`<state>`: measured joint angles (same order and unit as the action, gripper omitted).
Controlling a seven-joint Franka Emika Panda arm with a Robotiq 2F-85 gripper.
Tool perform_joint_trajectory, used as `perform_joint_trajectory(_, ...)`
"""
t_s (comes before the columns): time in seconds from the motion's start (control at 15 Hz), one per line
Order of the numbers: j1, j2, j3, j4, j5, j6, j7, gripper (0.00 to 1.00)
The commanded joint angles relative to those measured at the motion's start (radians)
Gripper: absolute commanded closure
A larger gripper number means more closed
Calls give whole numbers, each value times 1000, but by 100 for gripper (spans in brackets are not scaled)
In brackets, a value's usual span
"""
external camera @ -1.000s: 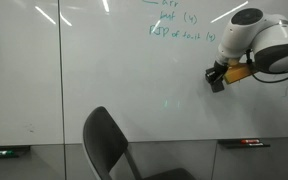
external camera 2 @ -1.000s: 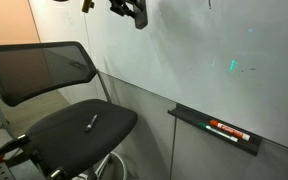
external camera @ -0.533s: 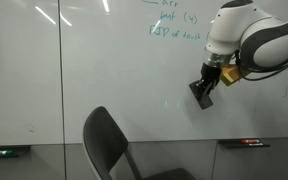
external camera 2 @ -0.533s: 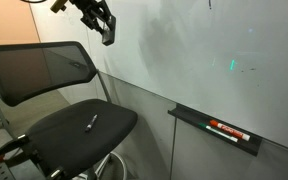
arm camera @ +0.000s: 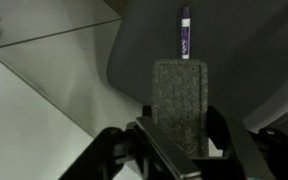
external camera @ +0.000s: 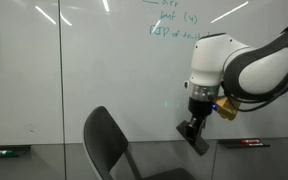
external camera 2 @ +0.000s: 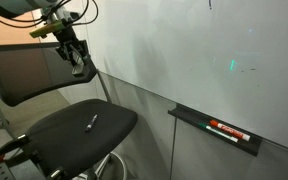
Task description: Pick up the black eraser and erase all the black writing from the whiteboard
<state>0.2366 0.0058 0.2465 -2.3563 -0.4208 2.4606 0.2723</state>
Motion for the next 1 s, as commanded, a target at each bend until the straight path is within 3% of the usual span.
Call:
perform_joint_trajectory(0.0,25,127,18,-8,57,35,-137,69)
perform_joint_trajectory(0.33,49,348,36,17,92,93,-330,69)
perform_joint_trajectory(0.93,94,639,5,125,76,209,-396,69)
